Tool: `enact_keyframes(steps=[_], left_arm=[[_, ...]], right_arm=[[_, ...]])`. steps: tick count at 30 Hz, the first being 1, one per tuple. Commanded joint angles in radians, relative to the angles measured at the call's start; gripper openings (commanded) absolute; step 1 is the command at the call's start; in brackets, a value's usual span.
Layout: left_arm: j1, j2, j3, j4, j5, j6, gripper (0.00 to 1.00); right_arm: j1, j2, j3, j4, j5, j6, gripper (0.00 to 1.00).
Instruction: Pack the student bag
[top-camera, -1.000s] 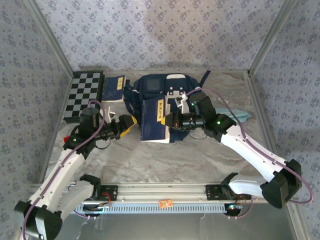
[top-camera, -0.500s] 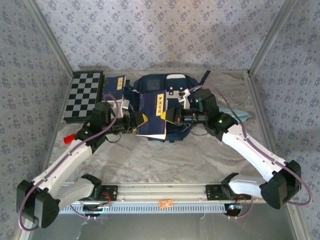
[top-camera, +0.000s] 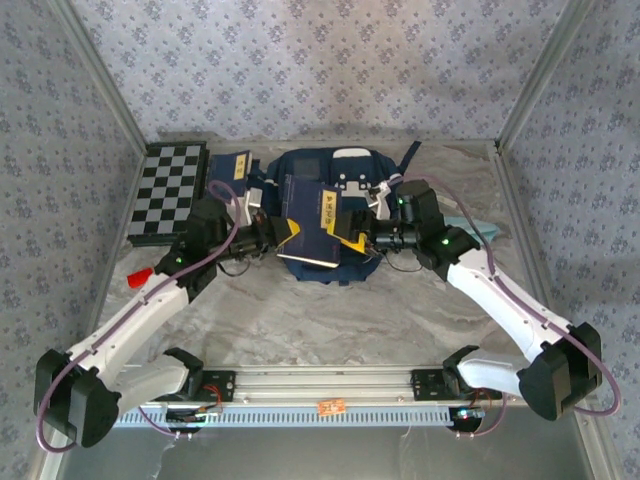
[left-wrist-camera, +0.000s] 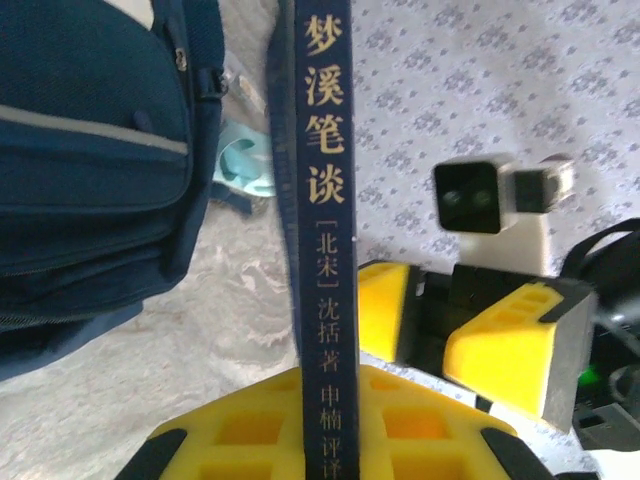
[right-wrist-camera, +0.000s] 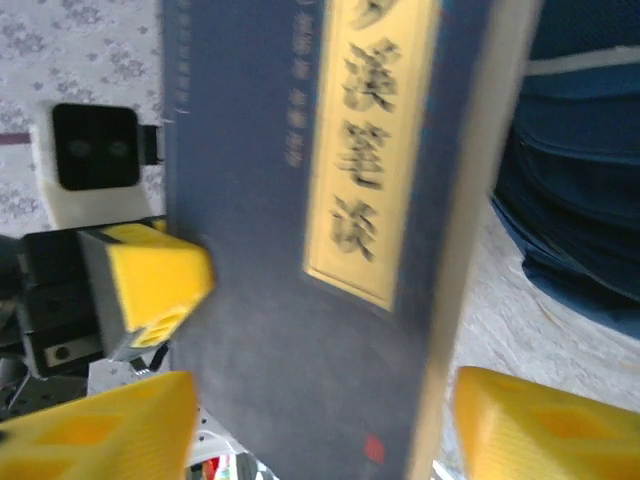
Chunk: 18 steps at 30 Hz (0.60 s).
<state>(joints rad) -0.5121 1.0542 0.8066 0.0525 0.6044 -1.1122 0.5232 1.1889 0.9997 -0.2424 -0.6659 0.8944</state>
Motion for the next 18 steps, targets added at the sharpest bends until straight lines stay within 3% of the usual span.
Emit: enact_keyframes(steps=[1, 6, 10, 15, 18], left_arm=[[-0.014, 0.006, 0.064, 0.126, -0.014, -0.036, 0.00], [-0.042, 0.031, 0.083, 0.187, -0.029, -0.061, 0.00], [-0.052, 0.054, 0.112, 0.137, -0.036, -0.025, 0.00], [-0.052, 0.062, 0.155, -0.050, -0.083, 0.082, 0.00], [-0.054, 0.067, 0.137, -0.054, -0.077, 0.089, 0.00]], right_arm=[[-0.018, -0.022, -0.010, -0.066, -0.006, 0.000, 0.80], [-0.020, -0.007, -0.046, 0.059, -0.059, 0.086, 0.92], [-0.015, -0.015, -0.051, 0.219, -0.117, 0.159, 0.93], [-0.037, -0.064, -0.057, 0.279, -0.131, 0.201, 0.84], [-0.048, -0.075, -0.068, 0.268, -0.136, 0.199, 0.72]])
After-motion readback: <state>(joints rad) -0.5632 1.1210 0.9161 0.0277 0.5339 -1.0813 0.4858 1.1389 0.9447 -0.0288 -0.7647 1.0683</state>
